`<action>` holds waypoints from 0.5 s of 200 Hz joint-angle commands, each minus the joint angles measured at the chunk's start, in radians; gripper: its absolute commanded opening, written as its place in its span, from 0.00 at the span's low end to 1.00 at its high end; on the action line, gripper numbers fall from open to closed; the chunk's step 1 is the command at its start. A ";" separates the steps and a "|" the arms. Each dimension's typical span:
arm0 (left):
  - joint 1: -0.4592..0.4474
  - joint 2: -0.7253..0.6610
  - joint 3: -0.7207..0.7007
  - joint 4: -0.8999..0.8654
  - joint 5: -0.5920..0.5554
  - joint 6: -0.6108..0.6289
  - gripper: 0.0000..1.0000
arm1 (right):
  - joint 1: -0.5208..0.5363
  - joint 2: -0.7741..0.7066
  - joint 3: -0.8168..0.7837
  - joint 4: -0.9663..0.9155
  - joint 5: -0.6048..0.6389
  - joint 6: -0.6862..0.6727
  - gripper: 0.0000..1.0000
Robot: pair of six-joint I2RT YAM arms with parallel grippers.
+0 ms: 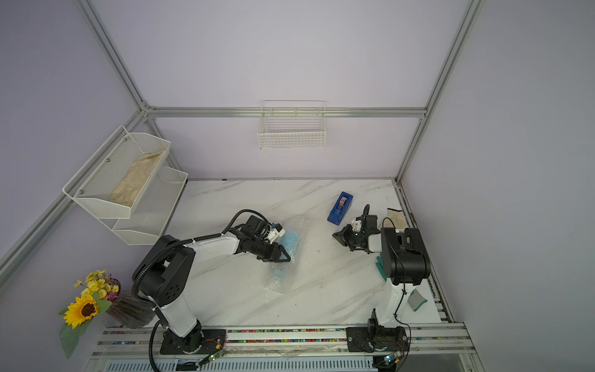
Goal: Wrap wine glasses in bubble wrap
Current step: Tear off the tape using the Tape Cutter.
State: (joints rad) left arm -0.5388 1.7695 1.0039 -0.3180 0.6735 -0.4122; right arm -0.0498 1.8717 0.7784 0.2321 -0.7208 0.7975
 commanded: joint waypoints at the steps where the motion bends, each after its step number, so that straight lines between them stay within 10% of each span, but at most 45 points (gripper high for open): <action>1: -0.004 0.005 0.058 0.029 0.027 -0.014 0.52 | -0.004 0.002 0.015 -0.128 -0.033 -0.064 0.00; 100: 0.000 0.012 0.068 -0.012 0.035 0.038 0.52 | 0.176 -0.497 -0.014 -0.157 -0.312 -0.497 0.00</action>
State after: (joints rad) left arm -0.5388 1.7786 1.0039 -0.3248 0.6769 -0.4076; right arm 0.0235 1.4212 0.7773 0.1246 -0.9642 0.4965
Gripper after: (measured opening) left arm 0.523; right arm 0.049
